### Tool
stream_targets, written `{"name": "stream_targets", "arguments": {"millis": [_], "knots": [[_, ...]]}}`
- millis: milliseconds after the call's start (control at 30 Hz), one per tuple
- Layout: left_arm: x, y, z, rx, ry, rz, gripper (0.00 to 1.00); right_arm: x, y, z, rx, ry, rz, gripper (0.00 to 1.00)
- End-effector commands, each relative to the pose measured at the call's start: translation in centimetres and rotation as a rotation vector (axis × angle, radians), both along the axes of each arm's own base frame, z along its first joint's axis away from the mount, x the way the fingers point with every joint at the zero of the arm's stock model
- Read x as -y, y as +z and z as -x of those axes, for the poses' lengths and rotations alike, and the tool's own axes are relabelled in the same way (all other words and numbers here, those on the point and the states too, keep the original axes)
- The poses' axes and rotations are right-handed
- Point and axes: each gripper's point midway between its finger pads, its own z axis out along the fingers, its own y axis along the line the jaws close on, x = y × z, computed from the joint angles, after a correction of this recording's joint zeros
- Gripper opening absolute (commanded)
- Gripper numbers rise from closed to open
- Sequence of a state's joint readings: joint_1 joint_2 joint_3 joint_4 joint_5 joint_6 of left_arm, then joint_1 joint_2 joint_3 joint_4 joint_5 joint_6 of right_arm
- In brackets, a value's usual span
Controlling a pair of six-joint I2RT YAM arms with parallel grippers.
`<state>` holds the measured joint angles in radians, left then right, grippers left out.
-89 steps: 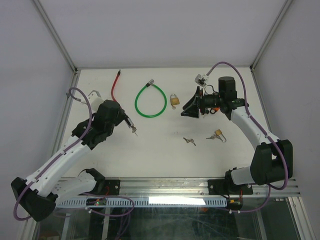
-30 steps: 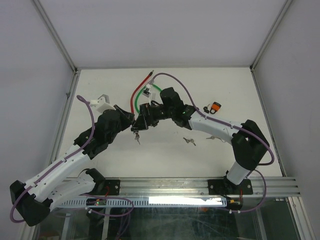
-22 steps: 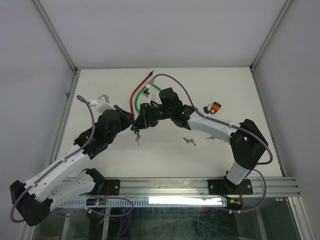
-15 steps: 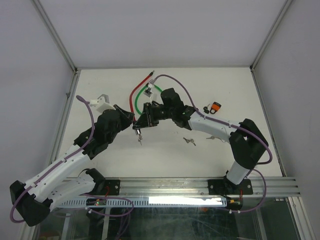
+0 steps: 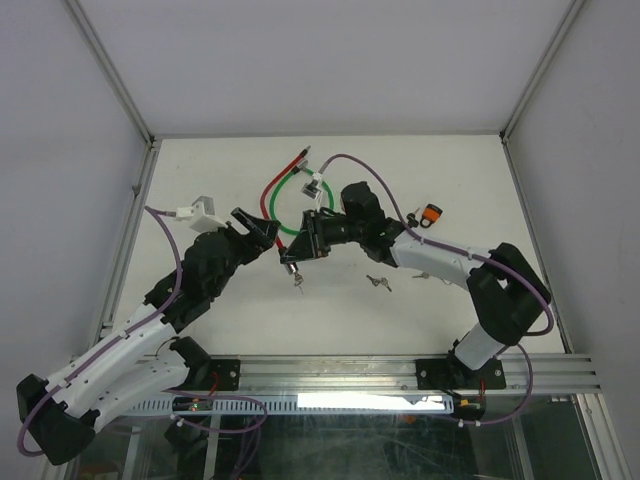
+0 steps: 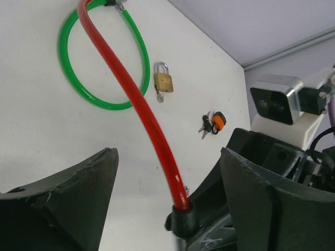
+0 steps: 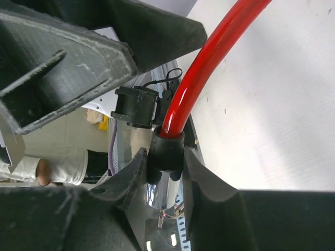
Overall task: Lock with the key
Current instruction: Pick up the lock from the center of the board.
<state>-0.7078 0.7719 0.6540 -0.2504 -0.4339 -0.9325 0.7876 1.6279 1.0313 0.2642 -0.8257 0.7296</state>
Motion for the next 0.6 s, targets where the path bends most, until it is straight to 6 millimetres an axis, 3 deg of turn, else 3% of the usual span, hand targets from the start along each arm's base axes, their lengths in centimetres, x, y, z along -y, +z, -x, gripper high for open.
{"name": "stream_targets", "arguments": {"millis": [0,33,67,333,567], "knots": [[0.9,2.9,0.4,0.149,-0.072,0.062,0.88,1.5,7.0,0.2,0.267,0.043,-0.207,0.00],[1.0,3.1,0.6,0.175,-0.084,0.077,0.97,1.9,7.2,0.1,0.278,0.041,-0.215,0.00],[1.1,2.9,0.8,0.194,-0.096,0.090,0.99,2.4,7.3,-0.3,0.289,0.034,-0.221,0.00],[0.9,3.7,1.3,0.415,-0.105,0.223,0.99,4.1,8.0,-0.2,0.399,0.061,-0.249,0.00],[1.4,7.3,1.1,0.505,-0.152,0.284,0.99,5.0,7.9,-0.2,0.437,0.068,-0.256,0.00]]}}
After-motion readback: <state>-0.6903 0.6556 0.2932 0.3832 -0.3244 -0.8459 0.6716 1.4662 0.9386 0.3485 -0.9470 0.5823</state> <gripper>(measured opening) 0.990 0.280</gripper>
